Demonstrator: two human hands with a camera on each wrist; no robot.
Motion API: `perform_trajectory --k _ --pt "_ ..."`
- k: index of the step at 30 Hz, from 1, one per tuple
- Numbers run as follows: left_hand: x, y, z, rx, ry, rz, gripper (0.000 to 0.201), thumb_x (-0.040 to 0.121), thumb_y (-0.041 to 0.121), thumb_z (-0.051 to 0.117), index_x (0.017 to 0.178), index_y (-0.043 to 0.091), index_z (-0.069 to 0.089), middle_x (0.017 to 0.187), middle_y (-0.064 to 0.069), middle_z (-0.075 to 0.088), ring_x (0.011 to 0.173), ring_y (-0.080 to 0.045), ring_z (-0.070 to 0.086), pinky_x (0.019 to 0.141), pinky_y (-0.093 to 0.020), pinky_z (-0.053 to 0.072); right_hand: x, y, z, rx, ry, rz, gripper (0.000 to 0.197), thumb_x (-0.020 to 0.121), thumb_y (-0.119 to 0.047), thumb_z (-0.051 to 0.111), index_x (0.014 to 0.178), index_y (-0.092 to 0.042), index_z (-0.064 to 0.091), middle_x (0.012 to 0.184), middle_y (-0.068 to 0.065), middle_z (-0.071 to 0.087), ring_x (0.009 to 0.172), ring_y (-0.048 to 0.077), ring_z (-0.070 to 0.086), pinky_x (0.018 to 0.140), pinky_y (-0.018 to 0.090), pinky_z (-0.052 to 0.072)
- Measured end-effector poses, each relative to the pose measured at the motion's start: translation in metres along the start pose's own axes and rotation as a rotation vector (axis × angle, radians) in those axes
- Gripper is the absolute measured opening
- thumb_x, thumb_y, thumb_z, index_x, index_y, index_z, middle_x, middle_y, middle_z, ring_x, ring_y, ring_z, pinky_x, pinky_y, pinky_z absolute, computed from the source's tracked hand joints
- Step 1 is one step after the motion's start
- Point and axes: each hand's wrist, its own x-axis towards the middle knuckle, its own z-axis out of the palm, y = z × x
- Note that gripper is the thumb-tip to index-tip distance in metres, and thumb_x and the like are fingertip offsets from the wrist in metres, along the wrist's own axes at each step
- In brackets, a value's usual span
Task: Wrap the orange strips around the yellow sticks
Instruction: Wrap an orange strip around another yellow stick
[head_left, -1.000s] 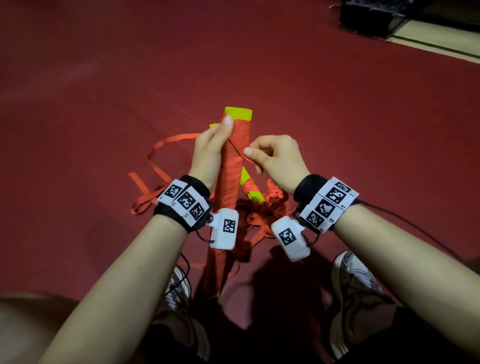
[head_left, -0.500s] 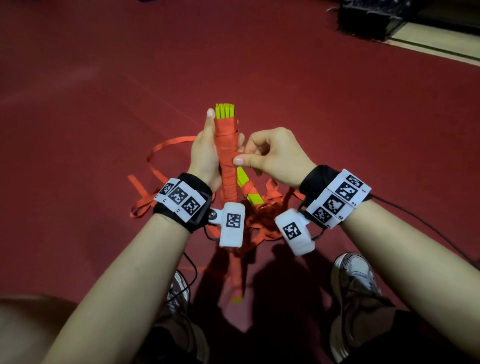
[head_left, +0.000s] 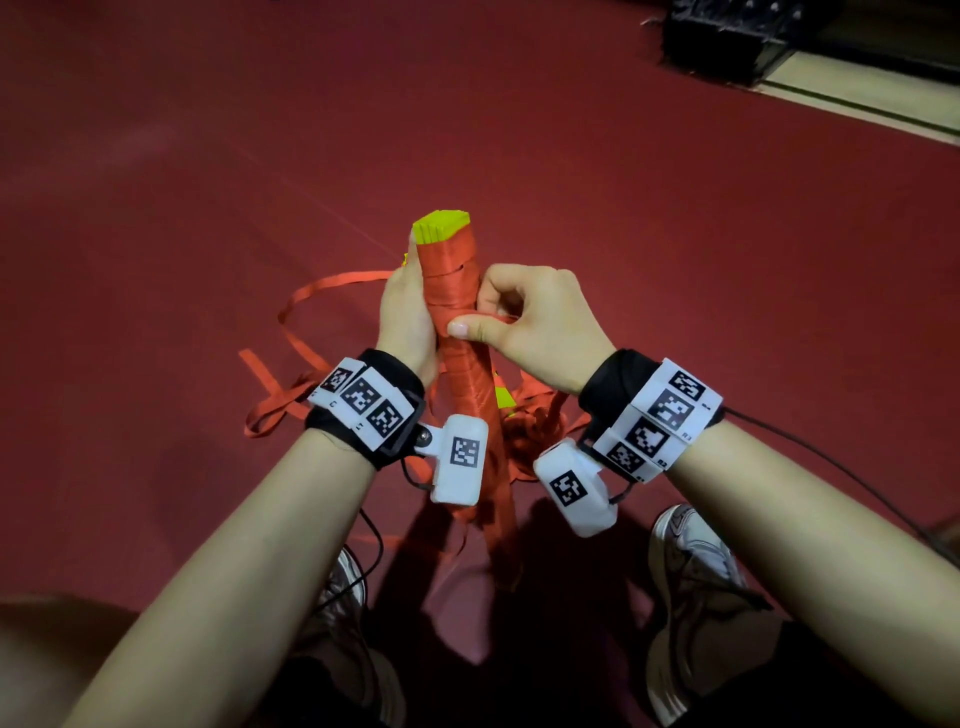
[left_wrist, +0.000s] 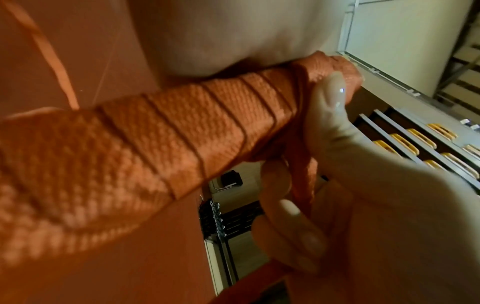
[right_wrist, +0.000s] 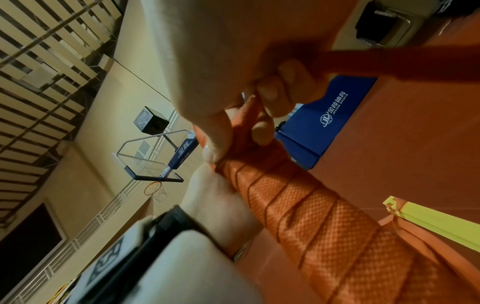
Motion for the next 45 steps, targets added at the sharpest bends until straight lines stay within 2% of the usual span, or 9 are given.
perform_trajectory --k 3,7,11,19,22,31,35,41,45 --pt "-0.004 -0.002 0.000 0.112 -0.016 0.070 0.063 0.109 0.047 0.032 0.059 0.016 0.054 0.052 0.002 0.058 0.051 -0.012 0.057 0.060 -0.024 0.051 0.000 0.001 0.004 -0.060 0.037 0.029 0.043 0.073 -0.049 0.080 0.061 -0.022 0.050 0.055 -0.008 0.050 0.055 0.011 0.045 0.059 0.033 0.040" --pt "-0.013 -0.016 0.004 0.104 -0.182 0.136 0.058 0.093 0.068 0.047 0.076 0.016 0.064 0.082 -0.017 0.060 0.080 -0.028 0.058 0.083 -0.045 0.051 0.002 0.003 0.002 -0.082 0.077 0.036 0.040 0.078 -0.041 0.080 0.062 -0.021 0.050 0.055 -0.008 0.050 0.055 0.012 0.045 0.060 0.031 0.037" --pt "-0.010 -0.019 0.000 0.122 -0.233 0.200 0.034 0.089 0.038 0.069 0.089 0.004 0.066 0.084 -0.019 0.067 0.079 -0.029 0.064 0.074 -0.039 0.057 0.006 0.006 -0.013 -0.043 -0.050 0.054 0.034 0.085 -0.029 0.077 0.062 -0.021 0.052 0.061 0.003 0.061 0.055 0.014 0.048 0.060 0.031 0.039" --pt "-0.007 -0.018 -0.011 0.054 -0.365 0.032 0.096 0.069 0.068 0.080 0.121 -0.011 0.059 0.101 -0.037 0.064 0.082 -0.041 0.066 0.075 -0.052 0.058 0.013 0.019 -0.039 0.135 -0.325 0.073 0.037 0.093 -0.028 0.072 0.069 0.000 0.067 0.061 0.010 0.068 0.050 0.001 0.047 0.057 0.014 0.035" --pt "-0.007 -0.020 -0.008 0.062 -0.376 0.050 0.088 0.080 0.067 0.070 0.119 -0.011 0.058 0.109 -0.047 0.059 0.089 -0.046 0.064 0.083 -0.059 0.054 0.013 0.024 -0.039 0.156 -0.338 0.075 0.041 0.092 -0.030 0.072 0.066 0.001 0.066 0.058 0.009 0.066 0.050 0.004 0.046 0.057 0.016 0.036" --pt "-0.010 -0.031 0.009 0.098 -0.366 0.056 0.043 0.096 0.049 0.050 0.121 0.013 0.050 0.078 -0.021 0.060 0.055 -0.029 0.061 0.054 -0.036 0.056 0.005 0.030 -0.032 0.143 -0.302 0.105 0.052 0.097 -0.037 0.063 0.056 -0.006 0.061 0.054 0.011 0.064 0.047 0.018 0.045 0.053 0.028 0.038" --pt "-0.018 -0.040 0.013 0.161 -0.355 0.154 0.043 0.102 0.036 0.050 0.119 -0.003 0.045 0.060 -0.016 0.059 0.046 -0.023 0.058 0.047 -0.029 0.051 0.005 0.032 -0.032 0.167 -0.295 0.131 0.052 0.098 -0.036 0.059 0.056 -0.006 0.061 0.057 0.016 0.064 0.052 0.024 0.047 0.060 0.036 0.041" --pt "-0.011 -0.042 0.006 0.166 -0.270 0.168 0.055 0.095 0.063 0.051 0.095 0.009 0.059 0.063 -0.013 0.061 0.055 -0.026 0.061 0.058 -0.037 0.054 0.002 0.022 -0.027 0.348 -0.365 0.170 0.037 0.098 -0.019 0.064 0.068 0.001 0.059 0.058 0.013 0.063 0.046 0.019 0.051 0.049 0.028 0.045" --pt "-0.012 -0.039 0.006 0.155 -0.253 0.165 0.062 0.093 0.068 0.053 0.090 0.007 0.061 0.066 -0.020 0.058 0.055 -0.029 0.059 0.056 -0.039 0.054 0.004 0.022 -0.034 0.390 -0.465 0.168 0.025 0.093 -0.010 0.069 0.076 0.006 0.061 0.061 0.014 0.065 0.050 0.022 0.056 0.055 0.037 0.046"
